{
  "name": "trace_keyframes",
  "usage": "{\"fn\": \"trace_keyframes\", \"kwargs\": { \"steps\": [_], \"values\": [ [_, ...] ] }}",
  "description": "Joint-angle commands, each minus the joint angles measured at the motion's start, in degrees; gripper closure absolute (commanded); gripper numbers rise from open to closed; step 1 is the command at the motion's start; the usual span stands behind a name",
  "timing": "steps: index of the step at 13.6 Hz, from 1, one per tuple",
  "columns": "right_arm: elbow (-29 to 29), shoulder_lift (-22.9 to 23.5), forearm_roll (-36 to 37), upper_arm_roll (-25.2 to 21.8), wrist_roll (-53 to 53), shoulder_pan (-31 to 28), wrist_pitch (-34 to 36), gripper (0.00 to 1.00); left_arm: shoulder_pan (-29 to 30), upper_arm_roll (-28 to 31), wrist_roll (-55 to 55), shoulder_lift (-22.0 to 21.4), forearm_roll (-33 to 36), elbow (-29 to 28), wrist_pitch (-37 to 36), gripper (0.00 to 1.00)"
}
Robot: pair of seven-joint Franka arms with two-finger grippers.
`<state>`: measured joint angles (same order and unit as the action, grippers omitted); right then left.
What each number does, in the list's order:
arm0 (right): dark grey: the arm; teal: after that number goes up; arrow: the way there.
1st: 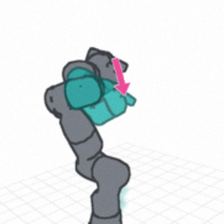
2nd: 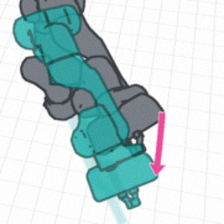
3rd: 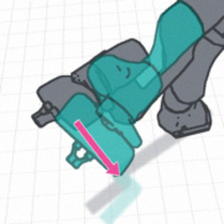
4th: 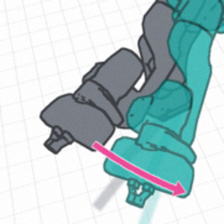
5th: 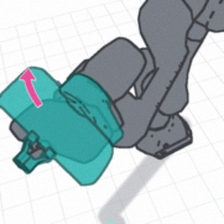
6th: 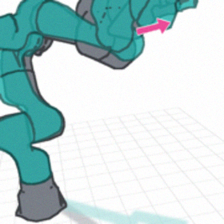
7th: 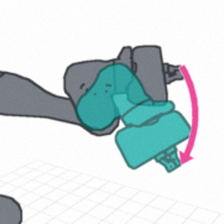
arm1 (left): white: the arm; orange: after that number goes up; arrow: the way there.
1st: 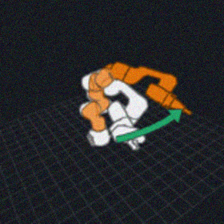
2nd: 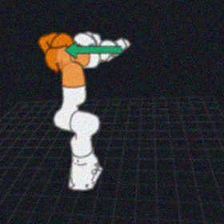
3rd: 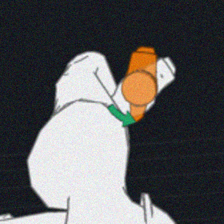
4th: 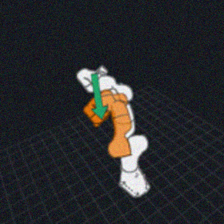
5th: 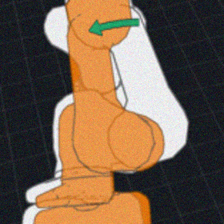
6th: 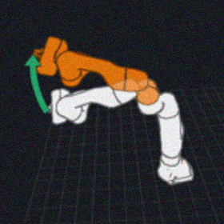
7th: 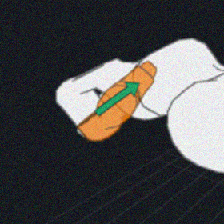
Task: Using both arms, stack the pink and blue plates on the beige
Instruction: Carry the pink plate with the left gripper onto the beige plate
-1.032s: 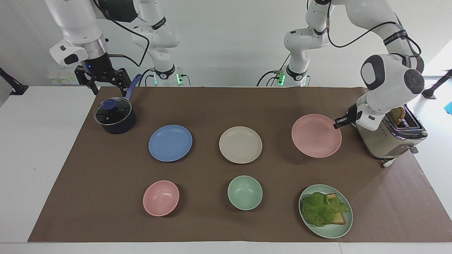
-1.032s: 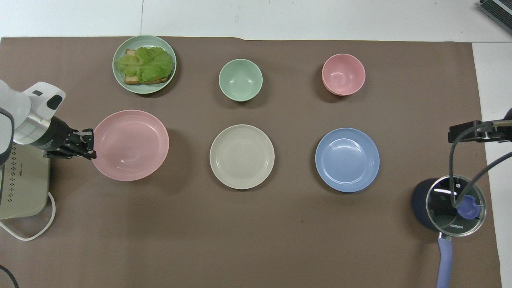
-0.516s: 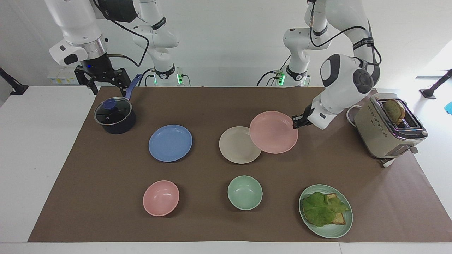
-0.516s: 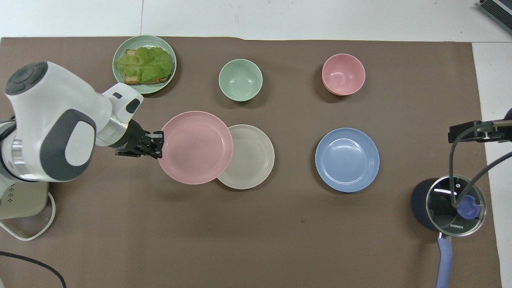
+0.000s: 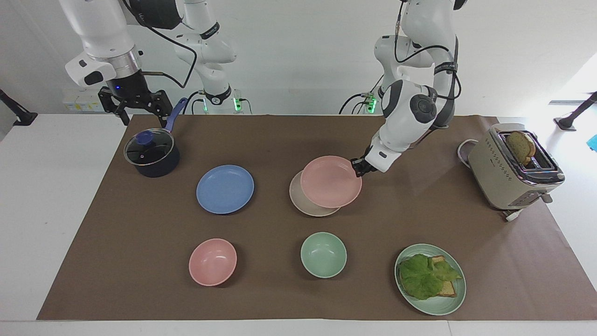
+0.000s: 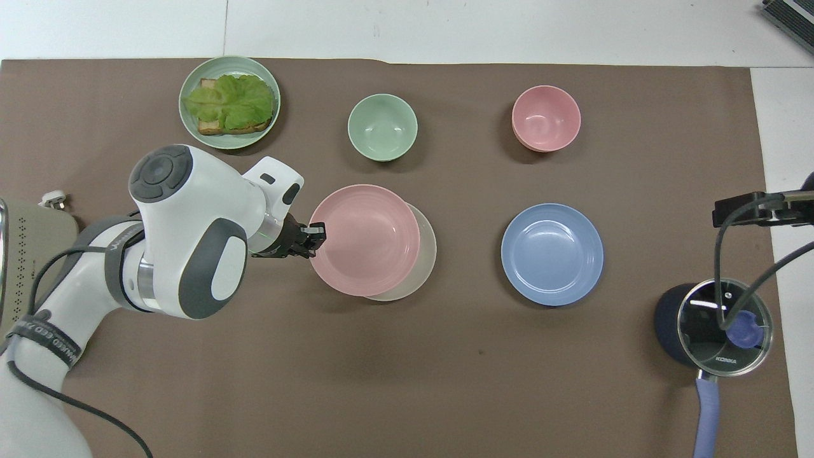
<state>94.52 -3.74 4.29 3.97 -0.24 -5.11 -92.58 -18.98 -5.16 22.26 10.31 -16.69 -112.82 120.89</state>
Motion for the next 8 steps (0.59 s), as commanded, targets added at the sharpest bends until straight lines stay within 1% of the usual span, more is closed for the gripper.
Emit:
{"fn": "trace_keyframes", "kwargs": {
  "steps": [1,6,7,8],
  "values": [
    [-0.1,-0.2,-0.8,0.2,1.6,-0.8,-0.1,0.00,-2.1,0.9,0.3,0.8,-0.9,-1.4,4.3,1.00],
    [0.1,-0.3,-0.9,0.3,0.3,-0.8,-0.1,0.00,-4.0,0.9,0.4,0.7,-1.0,-1.4,4.5,1.00],
    [0.1,-0.4,-1.1,0.2,-0.4,-0.8,-0.1,0.00,-4.0,1.0,0.4,0.7,-1.0,-1.4,4.6,0.98],
    [0.2,-0.4,-1.4,0.2,-0.8,-0.7,-0.1,0.00,-3.9,1.0,0.4,0.7,-1.0,-1.4,4.9,0.36]
  ]
}}
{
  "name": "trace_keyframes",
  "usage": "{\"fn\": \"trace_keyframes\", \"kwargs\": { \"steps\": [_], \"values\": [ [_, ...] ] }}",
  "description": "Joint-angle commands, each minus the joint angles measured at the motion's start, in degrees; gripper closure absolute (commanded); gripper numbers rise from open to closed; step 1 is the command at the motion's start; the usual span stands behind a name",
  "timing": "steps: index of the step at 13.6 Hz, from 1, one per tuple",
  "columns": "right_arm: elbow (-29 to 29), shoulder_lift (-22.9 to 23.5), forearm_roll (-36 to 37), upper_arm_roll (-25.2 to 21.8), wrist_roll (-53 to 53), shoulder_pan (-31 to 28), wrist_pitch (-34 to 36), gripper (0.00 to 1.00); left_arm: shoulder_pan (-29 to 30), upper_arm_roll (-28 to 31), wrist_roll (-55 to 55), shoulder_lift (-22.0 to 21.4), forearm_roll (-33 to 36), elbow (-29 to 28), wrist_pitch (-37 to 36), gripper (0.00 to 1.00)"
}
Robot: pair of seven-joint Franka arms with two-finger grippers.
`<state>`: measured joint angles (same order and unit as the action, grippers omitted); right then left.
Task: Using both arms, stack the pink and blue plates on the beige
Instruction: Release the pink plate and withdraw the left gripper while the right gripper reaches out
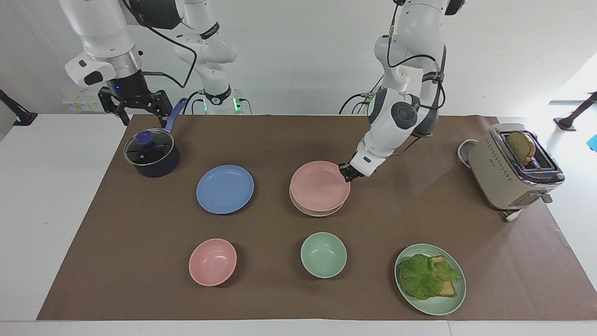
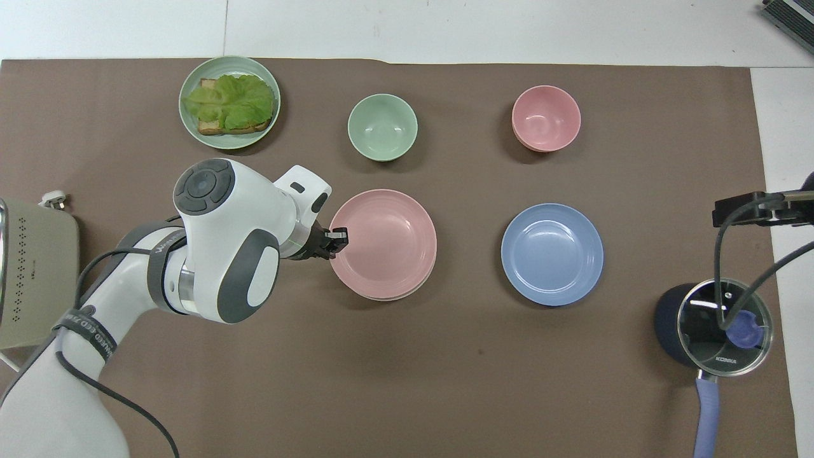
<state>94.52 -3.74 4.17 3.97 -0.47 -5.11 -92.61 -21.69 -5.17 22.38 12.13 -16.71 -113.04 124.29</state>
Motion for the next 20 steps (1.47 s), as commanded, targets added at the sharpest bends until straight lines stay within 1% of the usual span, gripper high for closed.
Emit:
{"fn": "trace_keyframes", "kwargs": {
  "steps": [1,6,7,8,9,10,11,12,14,15,16,17,20],
  "values": [
    [0.7,-0.7,-1.4,0.2,-0.7,-0.7,-0.2,0.00,-1.2,1.0,0.2,-1.1,-0.9,-1.2,1.7,0.00],
    [1.5,-1.2,-1.4,0.2,-0.7,-0.8,-1.2,0.00,-0.4,1.4,-0.5,-1.1,-0.5,-0.5,0.4,0.00],
    [1.9,-1.3,-1.4,0.2,-0.8,-0.8,-1.2,0.00,0.1,1.8,-0.5,-1.4,0.0,-0.5,0.3,0.00],
    [2.2,-1.3,-1.4,0.2,-1.2,-0.8,-1.2,0.00,2.1,1.8,-0.7,-1.9,0.7,-0.4,-0.9,0.00],
    [2.6,-1.3,-1.4,0.2,-1.8,-0.8,-1.3,0.00,4.3,1.8,-1.1,-2.5,3.3,1.1,-3.3,0.00],
    [3.0,-1.3,-1.4,0.2,-2.0,-0.8,-2.1,0.00,6.8,1.7,-2.1,-2.8,5.9,3.5,-7.5,0.00],
    [4.3,-1.4,-1.4,0.3,-2.2,-0.7,-3.1,0.00,9.6,1.7,-3.4,-2.8,6.7,6.4,-12.8,0.00],
    [5.9,-1.4,-1.6,0.3,-2.4,-0.3,-4.8,0.00,11.5,1.8,-5.9,-3.1,6.8,8.7,-16.3,0.00],
    [10.8,-1.4,-4.3,0.3,-2.2,-0.2,-8.7,0.00,17.1,2.1,-11.9,-5.8,7.3,11.2,-20.4,0.00],
    [13.9,-1.4,-4.5,0.4,-2.1,0.2,-11.5,0.00,18.3,2.2,-14.4,-7.1,10.6,12.2,-21.3,0.00],
    [16.7,-1.4,-4.5,0.5,-2.3,0.9,-14.6,0.00,19.1,2.3,-16.2,-7.6,14.6,13.9,-22.4,0.00],
    [19.3,-1.3,-4.6,0.5,-2.3,1.3,-17.2,0.00,20.3,2.3,-18.3,-7.6,16.2,16.2,-24.1,0.00],
    [26.1,-0.5,-4.6,0.6,-2.3,1.5,-25.7,0.00,23.5,2.3,-25.7,-7.7,16.5,21.6,-29.4,0.00]
  ]
}}
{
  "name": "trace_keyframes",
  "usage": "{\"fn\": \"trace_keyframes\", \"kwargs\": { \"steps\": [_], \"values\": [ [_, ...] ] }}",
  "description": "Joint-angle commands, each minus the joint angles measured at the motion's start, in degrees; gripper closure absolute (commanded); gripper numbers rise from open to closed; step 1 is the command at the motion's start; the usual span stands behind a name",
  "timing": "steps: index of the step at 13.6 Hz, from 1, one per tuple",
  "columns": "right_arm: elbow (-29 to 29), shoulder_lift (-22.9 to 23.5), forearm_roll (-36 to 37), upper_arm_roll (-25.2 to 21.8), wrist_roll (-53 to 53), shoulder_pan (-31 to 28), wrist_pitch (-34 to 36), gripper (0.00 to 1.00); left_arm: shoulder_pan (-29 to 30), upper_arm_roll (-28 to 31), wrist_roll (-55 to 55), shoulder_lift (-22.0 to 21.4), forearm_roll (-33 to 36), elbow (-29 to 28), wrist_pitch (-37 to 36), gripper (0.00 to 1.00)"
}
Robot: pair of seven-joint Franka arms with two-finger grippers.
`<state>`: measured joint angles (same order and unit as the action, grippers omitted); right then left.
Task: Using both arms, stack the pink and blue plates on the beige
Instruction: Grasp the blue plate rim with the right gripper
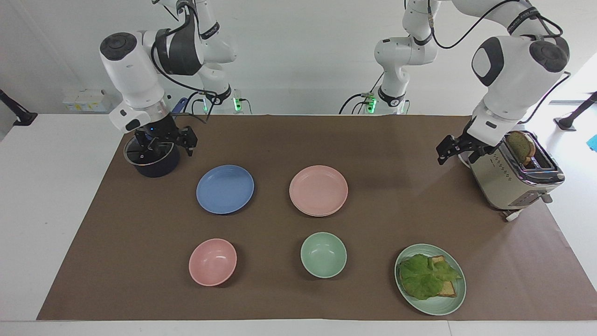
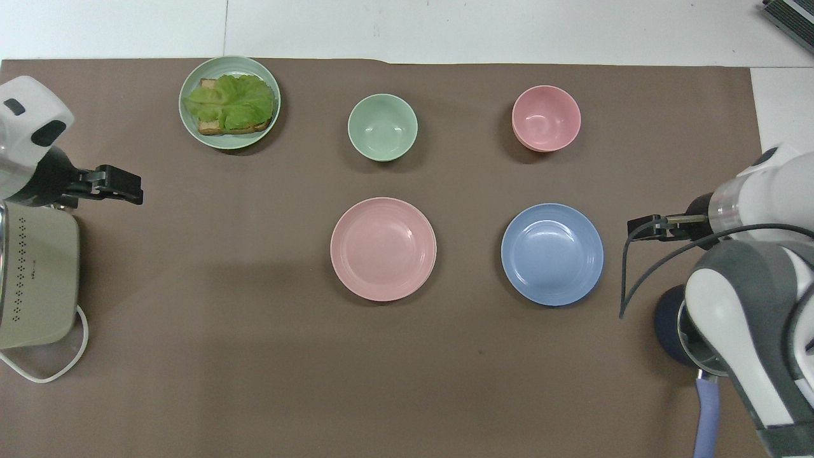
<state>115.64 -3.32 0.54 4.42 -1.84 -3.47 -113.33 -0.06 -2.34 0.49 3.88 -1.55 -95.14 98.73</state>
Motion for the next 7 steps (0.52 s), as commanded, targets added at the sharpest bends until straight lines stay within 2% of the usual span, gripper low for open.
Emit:
{"fn": "trace_keyframes", "kwargs": {
  "steps": [1,4,7],
  "values": [
    [6.7,-0.6,-1.0,0.2,-0.8,0.0,-7.8,0.00,1.9,-0.6,-5.3,0.5,2.4,4.6,-4.9,0.00],
    [10.6,2.3,-1.0,0.2,-0.9,-0.1,-15.1,0.00,1.9,-0.6,-7.0,-2.6,3.4,5.0,-6.4,0.00],
    [11.9,4.9,-2.2,0.2,-1.1,-0.1,-19.7,0.00,1.8,-0.6,-7.0,-4.1,3.3,4.9,-7.3,0.00]
  ]
}}
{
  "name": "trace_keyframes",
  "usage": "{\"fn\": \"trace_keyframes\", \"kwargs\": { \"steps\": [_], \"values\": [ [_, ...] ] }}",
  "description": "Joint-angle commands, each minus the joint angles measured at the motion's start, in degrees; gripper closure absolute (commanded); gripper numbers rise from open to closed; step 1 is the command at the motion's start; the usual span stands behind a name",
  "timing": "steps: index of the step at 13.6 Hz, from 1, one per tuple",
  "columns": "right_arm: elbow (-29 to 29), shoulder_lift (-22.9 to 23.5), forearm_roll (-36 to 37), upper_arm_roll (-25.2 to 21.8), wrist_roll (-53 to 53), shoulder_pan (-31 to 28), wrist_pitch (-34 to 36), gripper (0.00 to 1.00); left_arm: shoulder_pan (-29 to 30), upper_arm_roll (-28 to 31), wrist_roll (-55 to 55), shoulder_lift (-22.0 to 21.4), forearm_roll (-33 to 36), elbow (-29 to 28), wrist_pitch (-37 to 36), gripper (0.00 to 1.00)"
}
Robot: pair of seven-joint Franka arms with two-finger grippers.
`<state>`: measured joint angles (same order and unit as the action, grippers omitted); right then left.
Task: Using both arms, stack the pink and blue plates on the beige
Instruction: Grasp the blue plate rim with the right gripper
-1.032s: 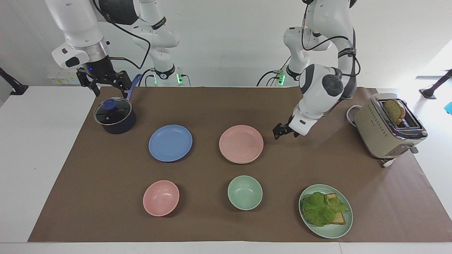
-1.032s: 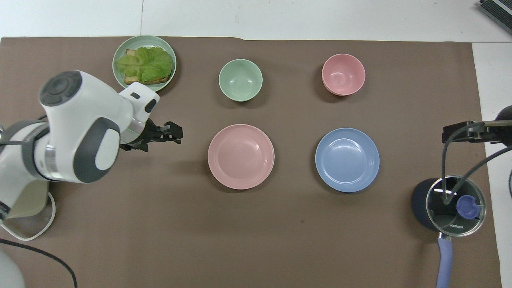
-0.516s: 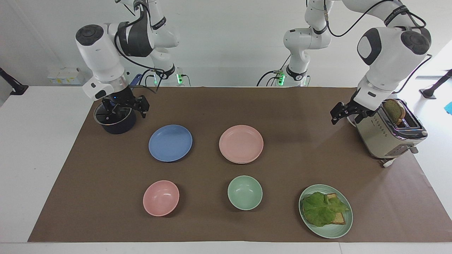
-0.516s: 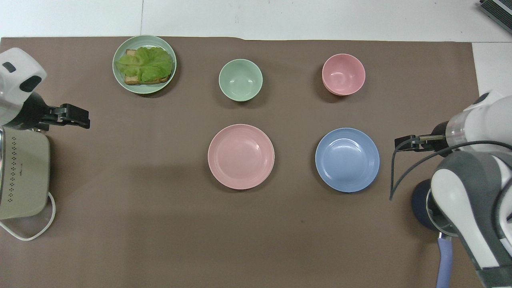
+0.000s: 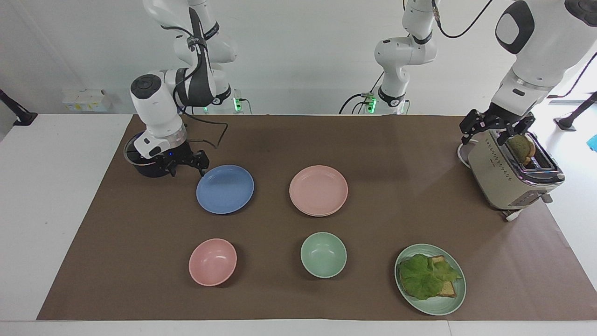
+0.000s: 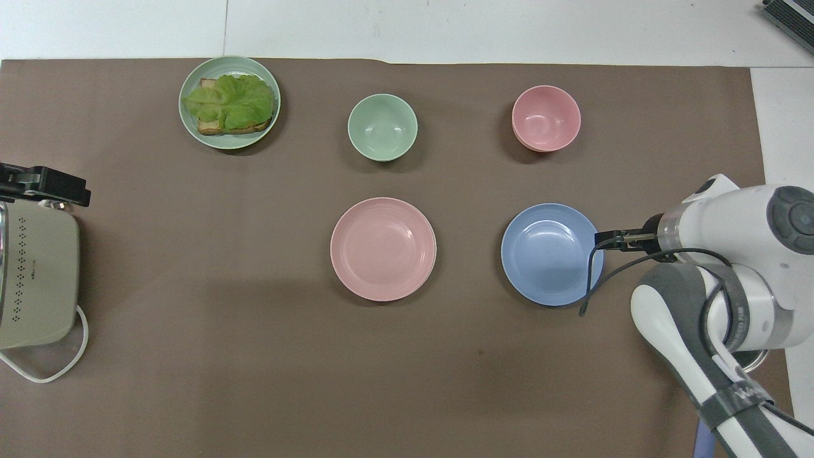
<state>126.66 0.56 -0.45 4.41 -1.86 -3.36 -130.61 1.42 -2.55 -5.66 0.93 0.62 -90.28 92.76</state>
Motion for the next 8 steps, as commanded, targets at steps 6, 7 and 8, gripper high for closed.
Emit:
{"fn": "trace_keyframes", "kwargs": {
  "steps": [6,7,8],
  "values": [
    [3.2,7.1,-5.4,0.2,-0.9,-0.8,-11.8,0.12,0.3,-0.4,-0.5,-1.2,1.0,0.0,-1.2,0.00],
    [3.9,7.5,-6.3,0.2,-0.4,-0.8,-13.1,0.15,0.3,-0.4,-0.5,-1.2,1.0,0.0,-1.2,0.00],
    [4.3,8.0,-6.6,0.2,-0.3,-0.9,-13.9,0.20,0.4,-0.4,-0.5,-1.2,1.0,0.0,-1.2,0.00]
  ]
}}
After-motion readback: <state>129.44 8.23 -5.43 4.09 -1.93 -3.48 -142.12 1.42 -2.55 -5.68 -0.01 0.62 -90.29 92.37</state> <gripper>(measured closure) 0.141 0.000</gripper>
